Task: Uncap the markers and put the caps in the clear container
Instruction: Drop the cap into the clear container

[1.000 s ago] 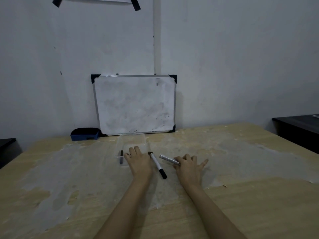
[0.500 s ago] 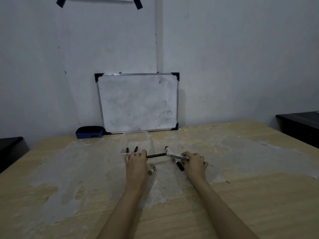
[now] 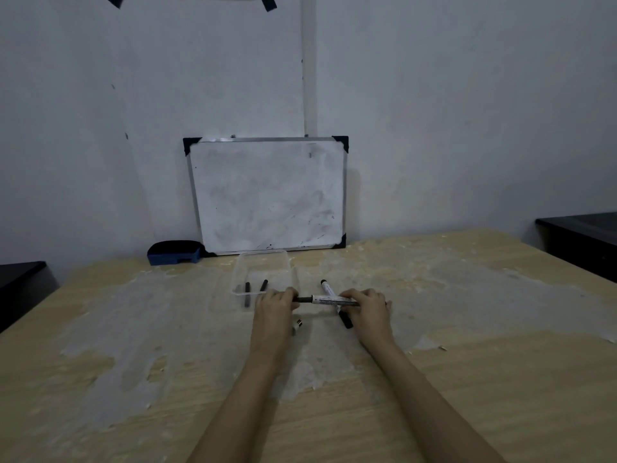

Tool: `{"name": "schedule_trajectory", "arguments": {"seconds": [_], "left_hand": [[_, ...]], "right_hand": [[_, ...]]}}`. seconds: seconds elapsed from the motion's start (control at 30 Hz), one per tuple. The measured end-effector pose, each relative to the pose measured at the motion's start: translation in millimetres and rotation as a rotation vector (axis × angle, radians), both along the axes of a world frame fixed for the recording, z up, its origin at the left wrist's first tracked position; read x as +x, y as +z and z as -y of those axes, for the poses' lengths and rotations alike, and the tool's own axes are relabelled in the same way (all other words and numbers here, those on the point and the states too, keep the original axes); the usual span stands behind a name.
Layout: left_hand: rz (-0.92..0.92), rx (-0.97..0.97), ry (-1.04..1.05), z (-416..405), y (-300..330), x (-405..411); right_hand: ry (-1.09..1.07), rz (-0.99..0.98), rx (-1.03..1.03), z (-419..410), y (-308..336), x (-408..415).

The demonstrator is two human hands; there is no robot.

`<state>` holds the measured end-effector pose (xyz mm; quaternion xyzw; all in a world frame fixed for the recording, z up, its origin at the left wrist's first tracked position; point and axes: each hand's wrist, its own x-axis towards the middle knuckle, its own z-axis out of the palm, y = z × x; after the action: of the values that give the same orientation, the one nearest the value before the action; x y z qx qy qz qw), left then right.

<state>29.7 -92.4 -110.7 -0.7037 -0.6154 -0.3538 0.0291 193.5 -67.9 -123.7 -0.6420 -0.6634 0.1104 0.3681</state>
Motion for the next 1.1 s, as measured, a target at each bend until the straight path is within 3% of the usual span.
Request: {"name": "schedule_trajectory", "arguments": {"seconds": [0.13, 0.27, 0.37, 0.53, 0.6, 1.1], "left_hand": [[0.287, 0.08, 0.026, 8, 6, 14], [0.019, -0.241, 0.064, 7, -5, 7], [-0.033, -0.283, 0.014, 4, -10, 4], [0.502, -0.2, -0.13, 4, -8, 3], [0.587, -0.172, -0.153, 4, -8, 3], [0.709, -0.106, -0.166, -3, -14, 1]], "right_hand": [[0.065, -0.138, 0.062, 0, 2, -4], [0.016, -0.272, 0.089, -1, 4, 0], [0.013, -0.221, 0.104, -1, 2, 0], [-0.038, 0.067, 0.104, 1, 0, 2], [-0.005, 0.132, 0.112, 3, 1, 1], [0.029, 0.158, 0.224, 3, -2, 1]]}}
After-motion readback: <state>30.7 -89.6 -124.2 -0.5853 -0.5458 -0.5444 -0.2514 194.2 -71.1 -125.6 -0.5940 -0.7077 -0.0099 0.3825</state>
